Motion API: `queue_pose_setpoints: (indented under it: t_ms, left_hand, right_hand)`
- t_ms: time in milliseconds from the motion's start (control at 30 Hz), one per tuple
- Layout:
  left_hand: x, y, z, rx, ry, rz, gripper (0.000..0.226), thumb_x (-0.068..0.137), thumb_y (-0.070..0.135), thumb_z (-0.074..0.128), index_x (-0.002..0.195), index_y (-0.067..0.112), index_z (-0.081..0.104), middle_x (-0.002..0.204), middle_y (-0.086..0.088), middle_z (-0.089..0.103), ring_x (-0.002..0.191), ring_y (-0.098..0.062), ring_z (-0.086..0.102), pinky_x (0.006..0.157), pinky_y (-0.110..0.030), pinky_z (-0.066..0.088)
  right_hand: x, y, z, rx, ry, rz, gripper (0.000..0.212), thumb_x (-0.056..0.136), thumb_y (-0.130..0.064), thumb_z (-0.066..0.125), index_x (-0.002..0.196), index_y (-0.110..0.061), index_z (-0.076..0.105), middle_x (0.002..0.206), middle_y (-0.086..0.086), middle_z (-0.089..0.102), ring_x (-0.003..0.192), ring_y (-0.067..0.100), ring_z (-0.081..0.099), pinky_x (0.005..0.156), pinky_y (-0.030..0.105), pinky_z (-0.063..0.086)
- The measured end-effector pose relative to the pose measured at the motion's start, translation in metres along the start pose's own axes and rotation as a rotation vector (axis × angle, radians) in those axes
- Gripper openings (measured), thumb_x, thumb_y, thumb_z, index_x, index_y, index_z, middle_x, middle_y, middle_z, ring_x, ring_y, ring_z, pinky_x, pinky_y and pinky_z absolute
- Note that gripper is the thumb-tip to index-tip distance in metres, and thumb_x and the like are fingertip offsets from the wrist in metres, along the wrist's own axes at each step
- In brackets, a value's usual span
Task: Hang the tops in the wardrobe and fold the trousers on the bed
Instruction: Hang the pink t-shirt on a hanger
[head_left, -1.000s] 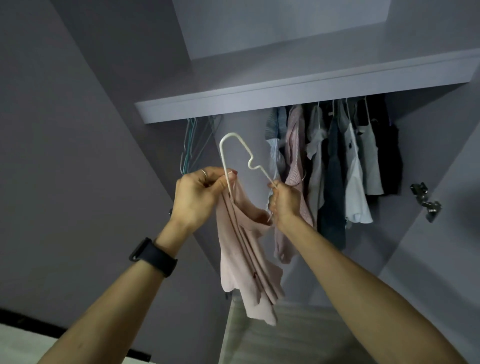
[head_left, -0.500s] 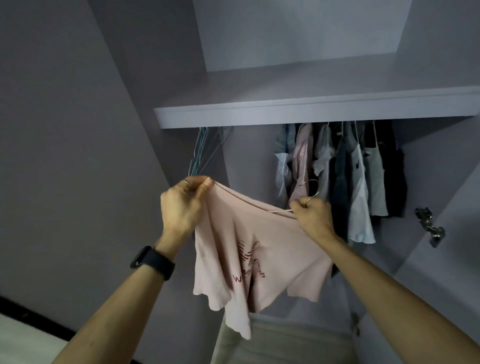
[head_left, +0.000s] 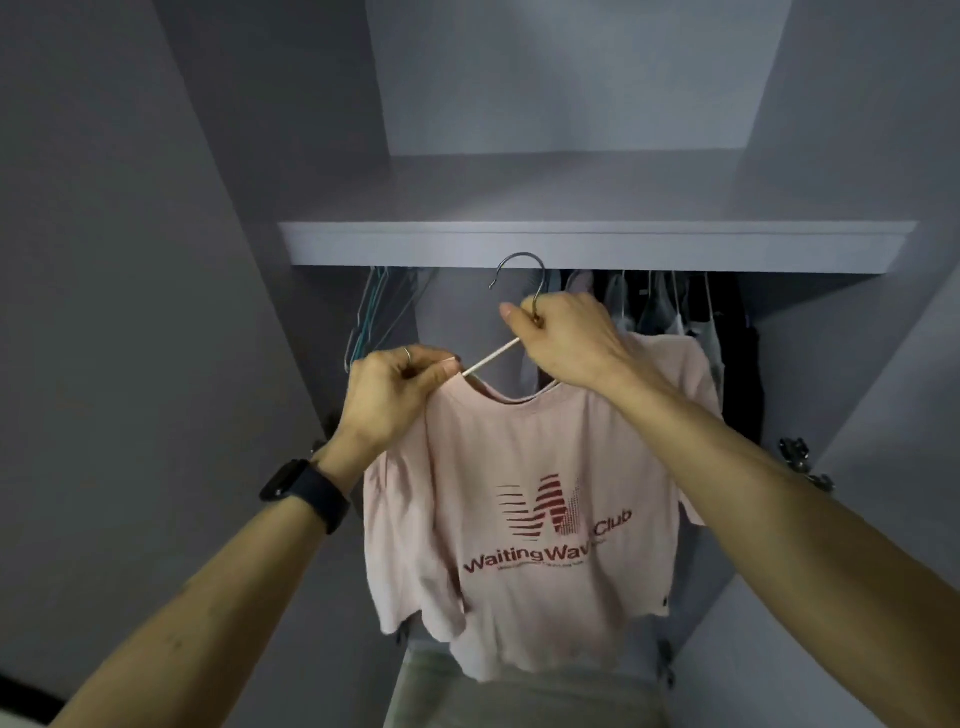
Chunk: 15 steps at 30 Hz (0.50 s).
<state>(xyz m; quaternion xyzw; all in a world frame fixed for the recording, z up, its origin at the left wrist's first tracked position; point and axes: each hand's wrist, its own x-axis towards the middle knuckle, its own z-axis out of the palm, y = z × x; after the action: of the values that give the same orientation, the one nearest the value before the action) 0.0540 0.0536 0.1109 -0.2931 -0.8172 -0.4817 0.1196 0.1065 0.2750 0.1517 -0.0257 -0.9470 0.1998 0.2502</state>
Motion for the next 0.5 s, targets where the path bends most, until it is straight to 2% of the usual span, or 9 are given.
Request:
queue_pose_setpoints:
  t_ms: [33,100,133,167,233,300,433,500]
  left_hand:
    - [0.005,0.002,0.000,-0.053,0.031,-0.020,0.005,0.088,0.027,0.078,0.092,0.030,0.080,0.084,0.035,0.070,0.089,0.016,0.065,0.079,0.001,0.042]
    - [0.014,0.006,-0.001,-0.088,0.042,-0.043,0.005,0.087,0.026,0.079,0.092,0.028,0.080,0.081,0.034,0.070,0.087,0.016,0.065,0.078,0.001,0.042]
    - [0.016,0.006,0.000,-0.075,0.018,-0.059,0.006,0.087,0.026,0.079,0.093,0.026,0.081,0.081,0.030,0.072,0.086,0.016,0.065,0.078,0.000,0.043]
    - [0.015,0.004,0.000,-0.048,-0.032,-0.073,0.008,0.087,0.027,0.079,0.094,0.025,0.081,0.084,0.025,0.074,0.086,0.014,0.066,0.078,-0.002,0.045]
    - [0.009,-0.002,0.000,-0.019,-0.164,-0.091,0.008,0.088,0.028,0.078,0.095,0.025,0.081,0.090,0.018,0.076,0.089,0.011,0.067,0.083,-0.007,0.047]
    - [0.006,-0.007,-0.002,-0.061,-0.200,-0.111,0.010,0.088,0.029,0.078,0.096,0.025,0.082,0.093,0.018,0.077,0.094,0.008,0.068,0.087,-0.008,0.047]
    - [0.009,-0.004,-0.001,-0.102,-0.218,-0.120,0.009,0.086,0.025,0.080,0.095,0.022,0.082,0.093,0.010,0.078,0.092,-0.001,0.072,0.092,-0.021,0.053]
    - [0.007,-0.007,0.002,-0.055,-0.265,-0.137,0.009,0.087,0.029,0.079,0.096,0.028,0.080,0.092,0.012,0.078,0.092,-0.003,0.071,0.090,-0.023,0.054]
  right_hand:
    - [0.000,-0.002,0.000,-0.020,-0.023,-0.028,0.054,0.103,-0.047,0.044,0.056,-0.019,0.041,0.058,0.004,0.054,0.067,0.035,0.050,0.064,0.040,0.046]
    - [-0.007,-0.007,0.010,-0.122,-0.276,-0.066,0.052,0.103,-0.046,0.043,0.058,-0.020,0.045,0.068,0.008,0.060,0.072,0.034,0.057,0.068,0.039,0.049]
    - [-0.010,-0.007,0.018,-0.153,-0.363,-0.065,0.052,0.104,-0.044,0.044,0.058,-0.018,0.046,0.066,0.006,0.058,0.072,0.033,0.057,0.067,0.037,0.048]
    - [-0.010,-0.005,0.020,-0.132,-0.367,-0.052,0.053,0.104,-0.042,0.045,0.058,-0.016,0.046,0.061,0.004,0.054,0.070,0.032,0.055,0.065,0.036,0.045]
    - [-0.004,0.001,0.014,-0.010,-0.184,-0.020,0.055,0.105,-0.041,0.047,0.057,-0.013,0.044,0.055,0.003,0.048,0.066,0.032,0.050,0.062,0.036,0.036]
    - [0.001,0.005,0.012,0.058,-0.053,-0.019,0.056,0.104,-0.041,0.049,0.056,-0.013,0.041,0.052,0.003,0.045,0.062,0.033,0.046,0.061,0.036,0.030]
    - [-0.011,0.002,0.027,-0.067,-0.282,-0.029,0.057,0.106,-0.041,0.045,0.058,-0.010,0.045,0.055,0.008,0.047,0.065,0.033,0.049,0.064,0.039,0.040]
    - [-0.012,0.004,0.031,0.042,-0.185,0.011,0.057,0.106,-0.041,0.047,0.058,-0.009,0.046,0.056,0.011,0.050,0.064,0.033,0.048,0.063,0.039,0.035]
